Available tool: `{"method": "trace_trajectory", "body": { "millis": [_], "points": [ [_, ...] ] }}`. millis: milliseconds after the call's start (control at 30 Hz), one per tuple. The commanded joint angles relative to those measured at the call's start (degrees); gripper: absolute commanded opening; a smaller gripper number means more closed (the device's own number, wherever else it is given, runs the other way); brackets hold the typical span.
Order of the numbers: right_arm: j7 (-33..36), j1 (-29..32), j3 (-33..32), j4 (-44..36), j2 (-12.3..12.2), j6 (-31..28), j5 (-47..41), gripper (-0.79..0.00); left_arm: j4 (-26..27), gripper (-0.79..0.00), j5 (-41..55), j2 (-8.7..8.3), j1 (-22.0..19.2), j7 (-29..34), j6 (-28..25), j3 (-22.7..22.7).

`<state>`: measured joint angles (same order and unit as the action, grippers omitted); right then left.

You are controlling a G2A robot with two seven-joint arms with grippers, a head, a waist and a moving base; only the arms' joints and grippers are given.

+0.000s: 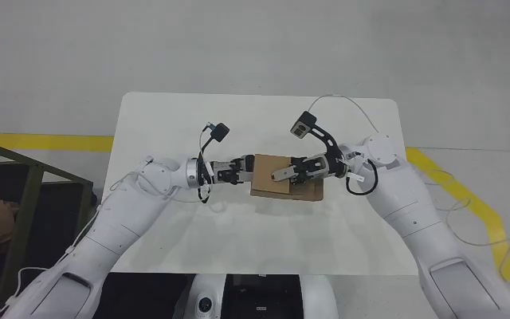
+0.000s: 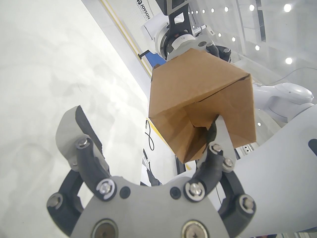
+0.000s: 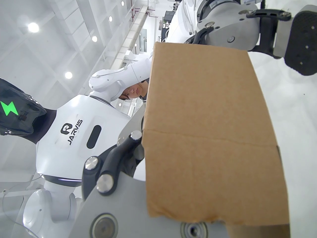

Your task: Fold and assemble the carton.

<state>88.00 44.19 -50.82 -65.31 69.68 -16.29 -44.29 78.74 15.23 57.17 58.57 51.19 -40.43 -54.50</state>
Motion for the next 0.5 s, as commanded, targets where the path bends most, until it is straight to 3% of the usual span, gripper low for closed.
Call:
{"method": "trace_trajectory", "body": {
  "millis": [0, 200, 467],
  "points": [
    [0.00, -0.08, 0.08, 0.08, 0.04, 0.00, -0.05, -0.785, -0.05, 0.000, 0.19, 0.05, 0.05, 0.06, -0.04, -0.03],
    [0.00, -0.58, 0.30, 0.37, 0.12, 0.00, -0.19, -0.785, -0.09, 0.000, -0.18, 0.20, -0.01, -0.24, -0.11, -0.30],
    [0.00, -0.75, -0.09, 0.83, -0.15, 0.00, -0.10, -0.785, -1.07, 0.000, -3.46, -0.77, 2.30, -2.64, 0.28, -4.36]
  ]
}}
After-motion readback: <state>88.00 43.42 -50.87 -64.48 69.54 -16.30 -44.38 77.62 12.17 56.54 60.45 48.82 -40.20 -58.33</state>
